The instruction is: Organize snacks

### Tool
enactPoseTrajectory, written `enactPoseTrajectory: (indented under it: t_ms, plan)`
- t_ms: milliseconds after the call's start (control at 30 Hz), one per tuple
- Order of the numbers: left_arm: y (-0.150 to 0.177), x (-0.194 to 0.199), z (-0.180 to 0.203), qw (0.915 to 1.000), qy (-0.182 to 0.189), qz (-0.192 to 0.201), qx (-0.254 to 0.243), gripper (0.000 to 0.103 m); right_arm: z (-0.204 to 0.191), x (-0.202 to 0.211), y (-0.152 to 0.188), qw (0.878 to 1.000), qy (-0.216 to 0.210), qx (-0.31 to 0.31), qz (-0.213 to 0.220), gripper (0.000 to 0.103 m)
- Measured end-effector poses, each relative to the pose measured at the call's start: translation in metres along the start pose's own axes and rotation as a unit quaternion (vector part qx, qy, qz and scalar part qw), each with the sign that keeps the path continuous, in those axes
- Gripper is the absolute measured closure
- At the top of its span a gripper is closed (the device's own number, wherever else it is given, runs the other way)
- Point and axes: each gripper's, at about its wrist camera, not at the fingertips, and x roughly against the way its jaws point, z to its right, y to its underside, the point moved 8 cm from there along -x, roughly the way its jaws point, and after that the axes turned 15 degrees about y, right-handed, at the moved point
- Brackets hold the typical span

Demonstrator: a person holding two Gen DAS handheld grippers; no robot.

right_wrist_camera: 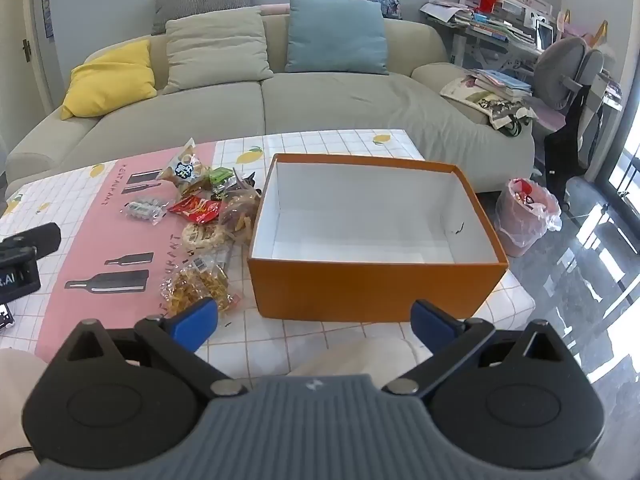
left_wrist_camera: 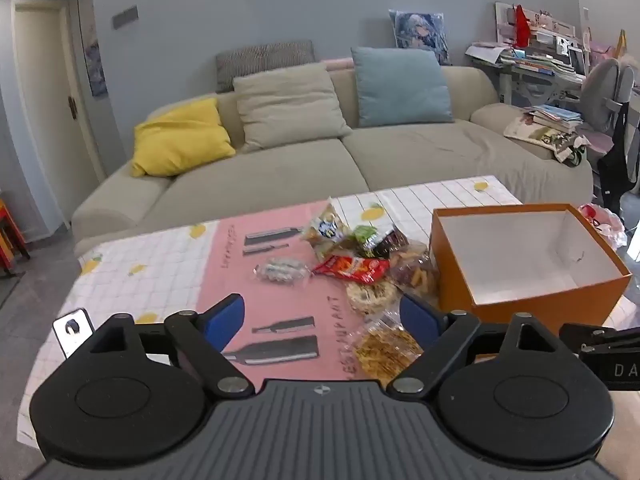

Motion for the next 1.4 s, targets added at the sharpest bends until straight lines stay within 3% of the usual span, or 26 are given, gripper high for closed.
enactPoseTrajectory:
  t_ms: [467,1400]
  plan:
    - [0.009,-0.009,0.001,0.9994,-0.004,-0.033,0.005,0.002,-0.003,-0.001,-0.002,1.000,-0.001,0.007,-0.010,0.003]
    - [0.009,-0.011,-0.003,0.9993,-0.007,-0.035,0.013,0.002,-0.004,-0.002,-0.004,1.000,0.000,0.003,-0.010,0.003]
